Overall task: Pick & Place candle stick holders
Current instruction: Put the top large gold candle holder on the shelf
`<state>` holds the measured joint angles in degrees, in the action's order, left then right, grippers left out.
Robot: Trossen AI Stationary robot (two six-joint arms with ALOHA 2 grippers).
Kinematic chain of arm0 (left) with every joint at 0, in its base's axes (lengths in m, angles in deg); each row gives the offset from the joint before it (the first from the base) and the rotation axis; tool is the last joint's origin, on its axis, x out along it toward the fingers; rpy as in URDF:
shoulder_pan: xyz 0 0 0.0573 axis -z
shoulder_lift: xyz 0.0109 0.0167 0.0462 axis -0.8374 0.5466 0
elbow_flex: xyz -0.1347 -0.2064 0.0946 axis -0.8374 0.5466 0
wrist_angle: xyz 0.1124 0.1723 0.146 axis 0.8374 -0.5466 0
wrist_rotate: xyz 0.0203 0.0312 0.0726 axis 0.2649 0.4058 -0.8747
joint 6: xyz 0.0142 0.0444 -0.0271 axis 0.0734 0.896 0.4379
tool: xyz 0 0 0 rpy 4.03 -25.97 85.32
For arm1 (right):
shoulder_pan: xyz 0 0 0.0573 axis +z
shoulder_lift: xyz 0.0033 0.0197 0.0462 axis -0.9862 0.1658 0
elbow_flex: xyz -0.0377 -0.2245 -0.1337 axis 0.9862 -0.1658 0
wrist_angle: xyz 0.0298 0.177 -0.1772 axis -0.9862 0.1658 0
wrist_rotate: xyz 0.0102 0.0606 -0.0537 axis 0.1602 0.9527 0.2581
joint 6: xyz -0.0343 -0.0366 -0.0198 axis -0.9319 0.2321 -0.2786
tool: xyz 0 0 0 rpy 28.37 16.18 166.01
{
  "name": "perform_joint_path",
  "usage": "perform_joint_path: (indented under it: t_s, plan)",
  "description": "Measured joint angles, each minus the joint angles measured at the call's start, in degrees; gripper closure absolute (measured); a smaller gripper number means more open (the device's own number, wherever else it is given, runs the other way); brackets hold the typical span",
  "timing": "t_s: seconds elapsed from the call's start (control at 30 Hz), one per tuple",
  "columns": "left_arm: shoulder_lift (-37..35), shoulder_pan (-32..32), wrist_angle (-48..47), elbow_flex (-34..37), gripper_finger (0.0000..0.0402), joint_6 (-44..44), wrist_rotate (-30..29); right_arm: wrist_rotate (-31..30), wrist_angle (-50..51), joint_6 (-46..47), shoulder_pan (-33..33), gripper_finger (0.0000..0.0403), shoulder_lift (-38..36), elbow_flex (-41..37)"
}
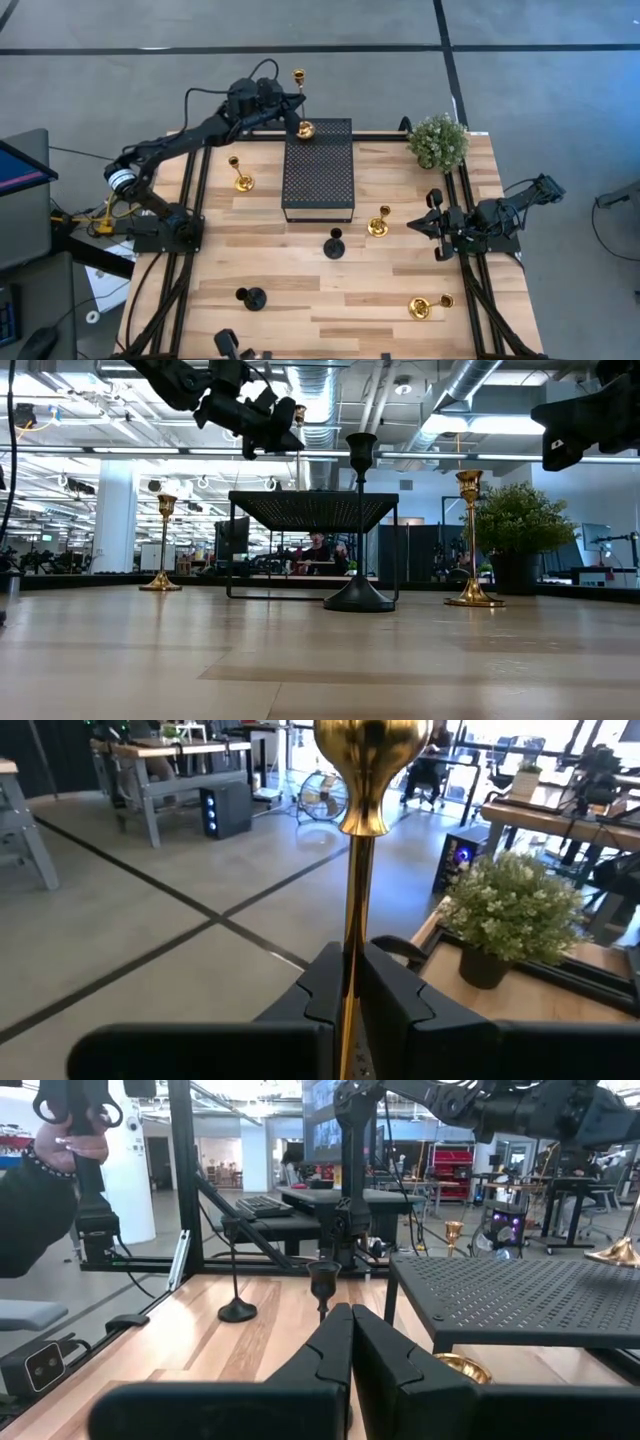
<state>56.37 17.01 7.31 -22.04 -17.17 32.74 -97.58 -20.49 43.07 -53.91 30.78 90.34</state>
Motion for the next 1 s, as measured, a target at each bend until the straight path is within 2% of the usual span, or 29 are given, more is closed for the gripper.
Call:
perform_joint_path:
  t_s: [1.0]
  plan:
    - [1.08,1.31,2.09,0.0,0.038,-0.9,-0.09,0.0,0.04,0.0,-0.01,0.0403,0.0,0.0]
